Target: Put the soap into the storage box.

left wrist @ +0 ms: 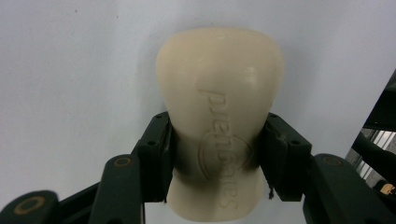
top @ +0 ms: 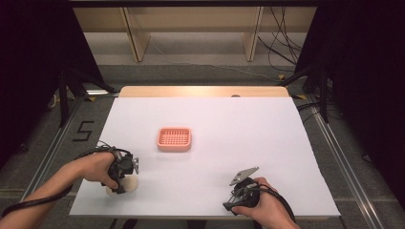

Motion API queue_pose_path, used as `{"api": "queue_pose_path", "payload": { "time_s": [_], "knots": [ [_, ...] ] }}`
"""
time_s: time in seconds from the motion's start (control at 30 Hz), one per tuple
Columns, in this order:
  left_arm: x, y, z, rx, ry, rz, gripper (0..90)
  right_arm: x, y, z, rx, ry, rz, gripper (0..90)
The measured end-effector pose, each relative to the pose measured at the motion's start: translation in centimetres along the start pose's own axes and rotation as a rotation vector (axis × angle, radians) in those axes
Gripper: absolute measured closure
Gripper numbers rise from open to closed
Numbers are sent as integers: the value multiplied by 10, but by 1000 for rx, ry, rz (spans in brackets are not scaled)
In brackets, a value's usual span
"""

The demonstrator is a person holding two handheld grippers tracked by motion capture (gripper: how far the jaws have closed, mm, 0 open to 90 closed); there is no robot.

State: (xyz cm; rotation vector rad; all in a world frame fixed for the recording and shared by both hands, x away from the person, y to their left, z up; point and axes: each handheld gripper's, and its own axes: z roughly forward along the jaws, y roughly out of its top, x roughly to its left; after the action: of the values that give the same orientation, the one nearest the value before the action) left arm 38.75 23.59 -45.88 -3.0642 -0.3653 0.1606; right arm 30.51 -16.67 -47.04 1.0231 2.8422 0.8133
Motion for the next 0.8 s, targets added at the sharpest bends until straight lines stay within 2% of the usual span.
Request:
{"api": "queue_pose_path", "payload": {
  "time_s": [0.13, 0.4, 0.8],
  "knots": [
    [0, -1, 0, -1, -1, -1, 482, 0, 0, 0, 0, -4, 0, 444],
    [-2, 3, 3, 31, 14, 14, 468, 0, 0, 0, 0, -3, 1, 442],
    [-3, 2, 3, 24, 27, 32, 491, 0, 0, 0, 2, -6, 3, 441]
  ]
}}
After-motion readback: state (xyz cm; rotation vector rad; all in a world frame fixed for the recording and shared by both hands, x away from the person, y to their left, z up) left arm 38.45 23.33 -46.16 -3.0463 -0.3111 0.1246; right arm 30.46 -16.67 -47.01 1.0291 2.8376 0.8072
